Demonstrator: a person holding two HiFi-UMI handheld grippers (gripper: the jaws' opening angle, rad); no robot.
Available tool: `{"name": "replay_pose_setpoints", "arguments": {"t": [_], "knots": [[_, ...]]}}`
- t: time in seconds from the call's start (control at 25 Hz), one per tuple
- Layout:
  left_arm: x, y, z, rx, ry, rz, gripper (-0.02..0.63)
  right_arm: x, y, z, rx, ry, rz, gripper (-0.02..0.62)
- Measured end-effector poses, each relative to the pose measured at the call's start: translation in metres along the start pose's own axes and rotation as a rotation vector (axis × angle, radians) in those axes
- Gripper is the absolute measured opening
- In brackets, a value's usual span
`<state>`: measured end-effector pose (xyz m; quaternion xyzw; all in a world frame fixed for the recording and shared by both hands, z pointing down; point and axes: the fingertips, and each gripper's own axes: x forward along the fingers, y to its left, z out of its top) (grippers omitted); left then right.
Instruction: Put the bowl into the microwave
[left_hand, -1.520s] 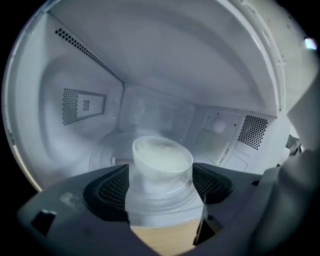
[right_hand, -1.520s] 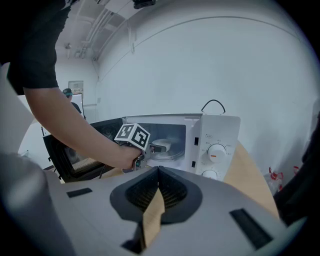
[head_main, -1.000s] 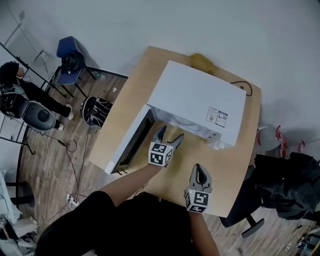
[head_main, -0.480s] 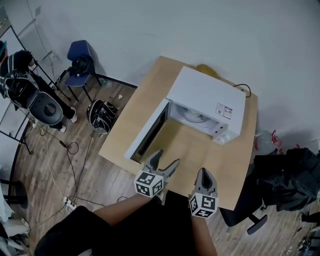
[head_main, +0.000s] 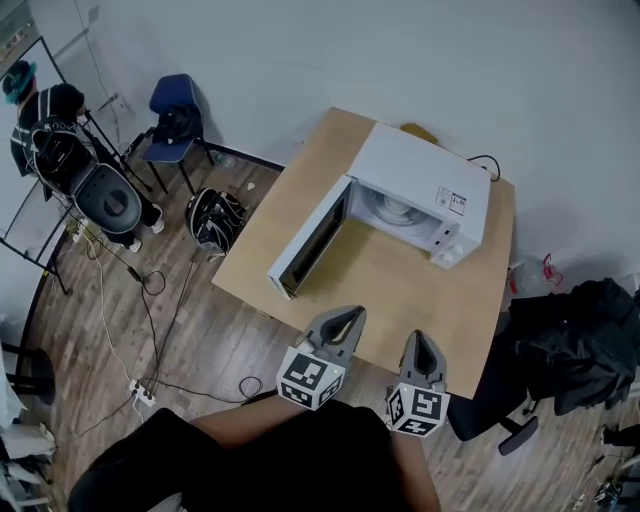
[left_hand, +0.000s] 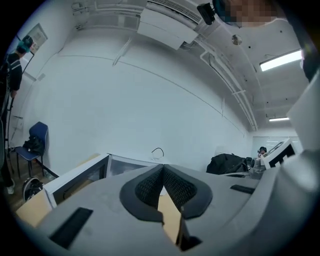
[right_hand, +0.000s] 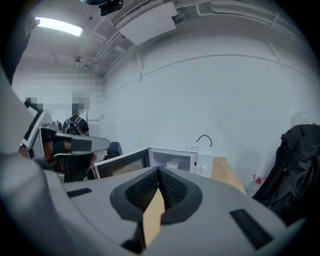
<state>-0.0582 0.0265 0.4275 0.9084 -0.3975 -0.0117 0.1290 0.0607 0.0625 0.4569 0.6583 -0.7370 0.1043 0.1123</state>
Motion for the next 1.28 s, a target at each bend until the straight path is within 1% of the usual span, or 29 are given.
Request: {"name": "replay_pose_setpoints", "arguments": {"t": [0.16,0.4,0.52,0.68,0.8,1.08,1.28], "knots": [[-0.022,-0.029,0.000,0.052,-0.008,0.038,0.012,-0.034,-0.002,0.004,-0.006,-0.027,0.020,0.060],[-0.040,-0.082,-0.011,0.124,-0.007,0.047,0.012,-0.087,-0.018,-0.004,-0.034,-0.031,0.023,0.060],[-0.052,-0.110,-0.018,0.147,-0.005,0.047,0.012,-0.113,-0.028,-0.007,-0.043,-0.039,0.016,0.060],[-0.069,-0.142,-0.027,0.142,-0.005,0.054,0.012,-0.146,-0.036,-0.016,-0.041,-0.047,0.016,0.060],[-0.080,-0.161,-0.032,0.163,-0.007,0.063,0.012,-0.165,-0.036,-0.025,-0.041,-0.047,0.029,0.060],[-0.103,-0.194,-0.045,0.175,0.006,0.081,0.012,-0.198,-0.035,-0.034,-0.055,-0.062,0.057,0.060],[-0.116,-0.213,-0.054,0.190,0.020,0.081,0.012,-0.221,-0.033,-0.045,-0.065,-0.053,0.066,0.060]]}}
